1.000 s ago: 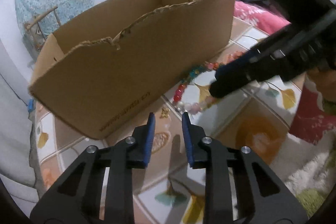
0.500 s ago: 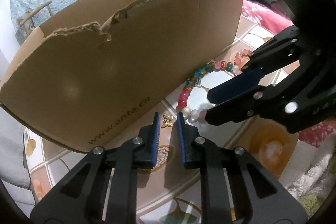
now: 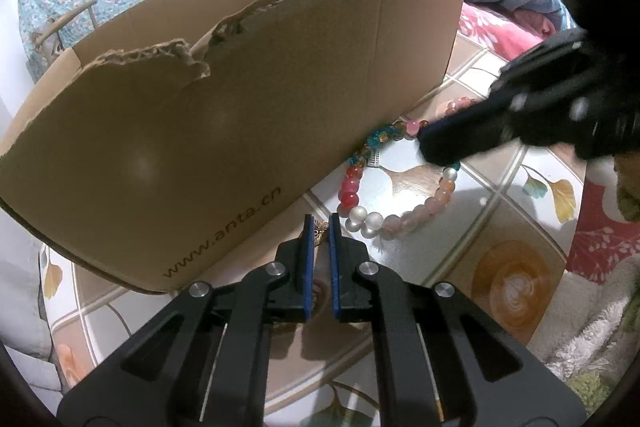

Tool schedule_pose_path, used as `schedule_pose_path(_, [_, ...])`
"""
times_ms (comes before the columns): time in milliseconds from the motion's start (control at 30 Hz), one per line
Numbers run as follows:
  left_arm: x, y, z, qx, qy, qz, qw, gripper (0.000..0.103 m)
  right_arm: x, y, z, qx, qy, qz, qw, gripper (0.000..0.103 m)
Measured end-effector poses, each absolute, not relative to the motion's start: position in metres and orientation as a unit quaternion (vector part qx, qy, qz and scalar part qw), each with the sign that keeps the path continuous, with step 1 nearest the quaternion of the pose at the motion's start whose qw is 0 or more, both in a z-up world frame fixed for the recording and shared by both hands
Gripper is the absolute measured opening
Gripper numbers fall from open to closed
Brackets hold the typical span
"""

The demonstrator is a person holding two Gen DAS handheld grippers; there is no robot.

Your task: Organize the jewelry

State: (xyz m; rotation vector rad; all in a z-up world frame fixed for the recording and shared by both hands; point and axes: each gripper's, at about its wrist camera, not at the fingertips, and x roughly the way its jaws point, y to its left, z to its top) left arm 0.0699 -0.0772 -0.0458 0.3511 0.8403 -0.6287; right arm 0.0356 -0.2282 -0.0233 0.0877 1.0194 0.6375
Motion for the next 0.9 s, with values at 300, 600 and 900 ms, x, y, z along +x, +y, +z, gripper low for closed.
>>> schedule_pose_path(300, [0.061,-0.072,-0.045,0.174,0.400,-0.298,0.849,0.006,0.033,-0.210,-0.032,0.001,0.500,0.314,0.807,0.020])
schedule_pose_path(600, [0.058,-0.071,-0.045,0.170,0.404,-0.289,0.851,0.006,0.043,-0.178,-0.054,-0.087,0.500,0.308,0.805,0.010])
schedule_pose_path(900, [0.056,-0.071,-0.045,0.169,0.403,-0.290,0.851,0.006,0.053,-0.207,-0.026,0.003,0.467,0.288,0.836,0.010])
